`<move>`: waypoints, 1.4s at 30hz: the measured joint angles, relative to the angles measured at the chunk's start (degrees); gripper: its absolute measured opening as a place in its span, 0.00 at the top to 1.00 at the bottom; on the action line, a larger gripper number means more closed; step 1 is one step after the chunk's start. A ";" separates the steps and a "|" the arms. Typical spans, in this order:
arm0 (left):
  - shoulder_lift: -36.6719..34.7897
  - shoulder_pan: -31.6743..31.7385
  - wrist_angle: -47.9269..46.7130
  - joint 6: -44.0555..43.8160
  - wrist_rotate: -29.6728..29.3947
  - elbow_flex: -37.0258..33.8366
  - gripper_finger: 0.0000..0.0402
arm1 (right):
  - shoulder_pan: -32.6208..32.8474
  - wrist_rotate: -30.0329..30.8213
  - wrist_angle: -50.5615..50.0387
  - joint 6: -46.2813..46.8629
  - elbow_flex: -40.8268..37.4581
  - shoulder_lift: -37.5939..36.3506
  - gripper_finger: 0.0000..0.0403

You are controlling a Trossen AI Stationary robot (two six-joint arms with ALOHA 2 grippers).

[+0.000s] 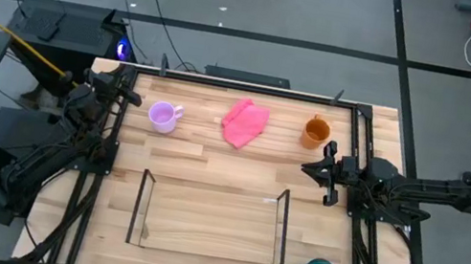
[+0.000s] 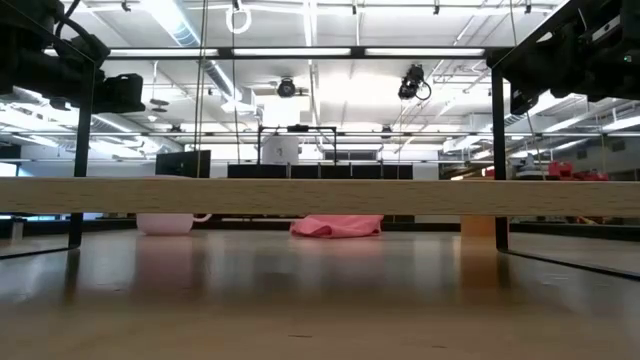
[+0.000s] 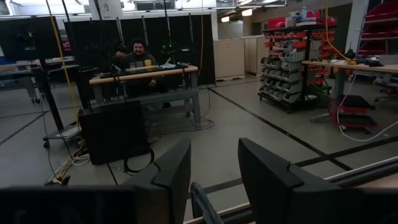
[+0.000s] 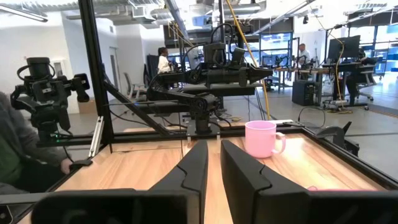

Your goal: Stack small to large cups/mugs on shelf

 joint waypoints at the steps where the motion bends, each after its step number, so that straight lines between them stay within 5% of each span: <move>1: 0.00 0.01 0.02 -0.02 0.00 0.00 0.64 | 0.02 0.00 -0.01 0.00 0.00 -0.01 0.87; 42: -0.02 0.01 0.02 0.00 0.00 0.00 0.64 | 0.02 0.00 -0.01 0.00 0.00 -0.01 0.87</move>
